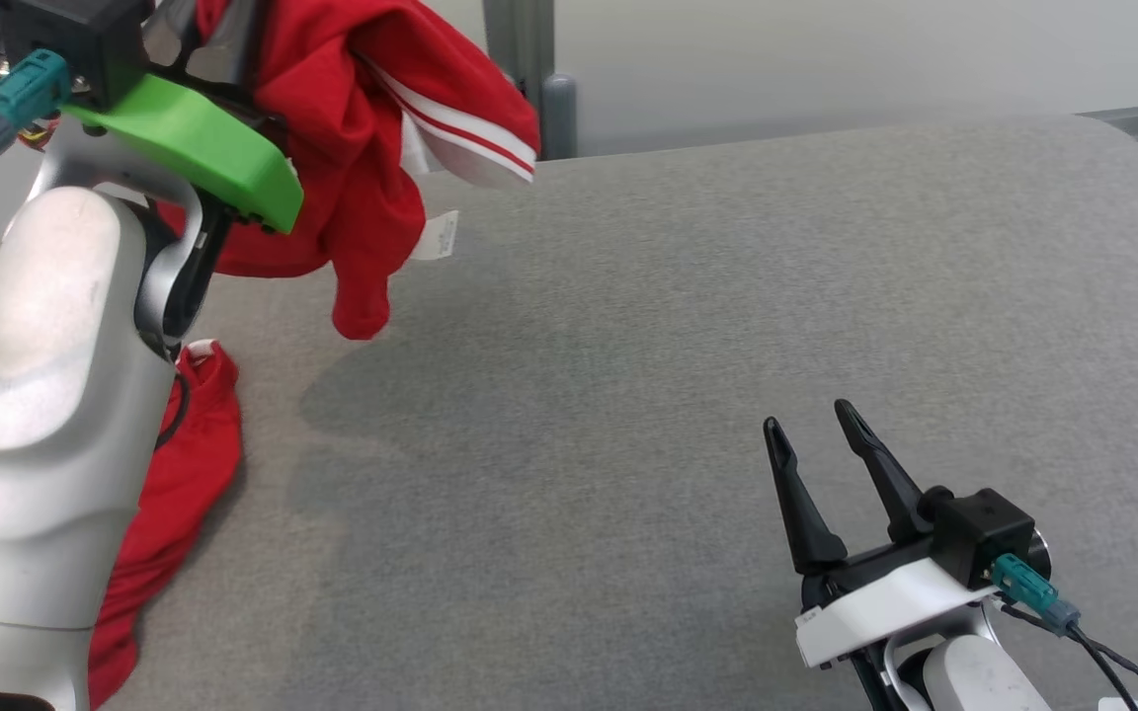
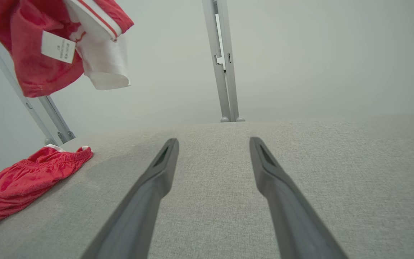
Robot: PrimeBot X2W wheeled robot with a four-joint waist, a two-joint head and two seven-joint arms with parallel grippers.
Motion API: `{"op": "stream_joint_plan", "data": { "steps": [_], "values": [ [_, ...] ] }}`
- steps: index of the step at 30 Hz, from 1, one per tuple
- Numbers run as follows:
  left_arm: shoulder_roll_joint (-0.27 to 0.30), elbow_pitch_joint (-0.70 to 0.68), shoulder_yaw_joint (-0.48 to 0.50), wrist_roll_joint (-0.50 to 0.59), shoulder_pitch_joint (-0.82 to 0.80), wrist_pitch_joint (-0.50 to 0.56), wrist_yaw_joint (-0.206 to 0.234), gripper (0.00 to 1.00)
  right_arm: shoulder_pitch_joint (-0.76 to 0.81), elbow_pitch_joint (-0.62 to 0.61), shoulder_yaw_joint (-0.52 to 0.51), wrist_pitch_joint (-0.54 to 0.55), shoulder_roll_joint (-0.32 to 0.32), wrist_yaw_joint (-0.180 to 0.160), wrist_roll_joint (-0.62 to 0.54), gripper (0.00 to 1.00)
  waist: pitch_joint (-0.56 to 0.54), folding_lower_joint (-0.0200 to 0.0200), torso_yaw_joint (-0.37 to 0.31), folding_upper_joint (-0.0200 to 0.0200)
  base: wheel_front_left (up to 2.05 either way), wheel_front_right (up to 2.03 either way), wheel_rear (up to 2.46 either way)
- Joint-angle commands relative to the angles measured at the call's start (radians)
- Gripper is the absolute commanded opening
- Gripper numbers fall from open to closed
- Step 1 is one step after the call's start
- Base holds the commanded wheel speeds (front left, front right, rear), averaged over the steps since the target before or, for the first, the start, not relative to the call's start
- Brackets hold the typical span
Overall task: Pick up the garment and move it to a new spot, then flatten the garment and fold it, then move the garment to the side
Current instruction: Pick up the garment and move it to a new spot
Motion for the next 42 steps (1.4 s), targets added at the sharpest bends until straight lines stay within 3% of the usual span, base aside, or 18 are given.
{"op": "stream_joint_plan", "data": {
  "steps": [1, 11, 17, 22, 23, 24, 25, 26, 29, 33, 38, 42],
  "values": [
    [-0.002, -0.016, -0.005, -0.016, 0.024, 0.001, -0.004, 0.0, -0.003, -0.004, -0.002, -0.003, -0.003, -0.001, 0.005, 1.0, -0.037, 0.0001, -0.157, 0.0, 0.0, 0.0, 0.0],
    [-0.046, -0.031, -0.105, -0.079, 0.127, 0.021, -0.013, 0.0, -0.03, -0.018, -0.027, -0.003, -0.002, 0.0, 0.036, 1.0, 0.055, 0.0001, -0.339, 0.0, 0.0, 0.0, 0.0],
    [-0.06, 0.119, -0.16, -0.079, 0.191, -0.024, -0.014, 0.0, -0.056, -0.036, -0.023, -0.003, -0.001, 0.0, 0.065, 1.0, 0.152, 0.0001, -0.385, 0.0, 0.0, 0.0, 0.0],
    [-0.1, 0.331, -0.158, -0.101, 0.235, -0.098, -0.011, 0.0, -0.068, -0.027, -0.005, -0.003, -0.001, -0.001, 0.073, 1.0, 0.187, 0.0001, -0.392, 0.0, 0.0, 0.0, 0.0],
    [-0.109, 0.36, -0.161, -0.1, 0.237, -0.109, -0.011, 0.03, -0.069, -0.027, -0.003, -0.003, -0.002, -0.001, 0.073, 1.0, 0.187, 0.0001, -0.391, 0.0, 0.0, 0.0, 0.0],
    [-0.12, 0.393, -0.164, -0.102, 0.242, -0.119, -0.011, 0.31, -0.067, -0.026, -0.003, -0.003, -0.002, -0.001, 0.076, 1.0, 0.184, 0.0001, -0.386, 0.0, 0.0, 0.0, 0.0],
    [-0.132, 0.412, -0.164, -0.104, 0.241, -0.13, -0.012, 0.72, -0.065, -0.024, -0.004, -0.003, -0.002, -0.001, 0.075, 1.0, 0.18, 0.0001, -0.381, 0.0, 0.0, 0.0, 0.0],
    [-0.142, 0.419, -0.167, -0.092, 0.234, -0.144, -0.011, 1.0, -0.062, -0.024, -0.009, -0.003, -0.002, -0.001, 0.071, 1.0, 0.17, 0.0001, -0.37, 0.0, 0.0, 0.0, 0.0],
    [-0.16, 0.402, -0.165, -0.065, 0.24, -0.162, -0.002, 1.0, -0.038, -0.017, -0.02, -0.003, -0.002, -0.001, 0.048, 1.0, 0.129, 0.0001, -0.33, 0.0, 0.0, 0.0, 0.0],
    [-0.169, 0.251, -0.099, -0.033, 0.332, -0.165, 0.039, 1.0, -0.005, -0.007, -0.036, -0.003, -0.002, -0.001, 0.015, 1.0, 0.051, 0.0001, -0.259, 0.0, 0.0, 0.0, 0.0],
    [-0.147, 0.038, -0.002, 0.064, 0.51, -0.165, 0.148, 1.0, 0.029, -0.002, -0.028, -0.003, -0.002, -0.001, -0.005, 1.0, -0.023, 0.0001, -0.163, 0.0, 0.0, 0.0, 0.0],
    [-0.155, -0.116, 0.093, 0.105, 0.676, -0.165, 0.187, 1.0, 0.049, -0.001, -0.022, -0.003, -0.003, -0.001, -0.01, 1.0, -0.056, 0.0001, -0.09, 0.0, 0.0, 0.0, 0.0]
  ]
}}
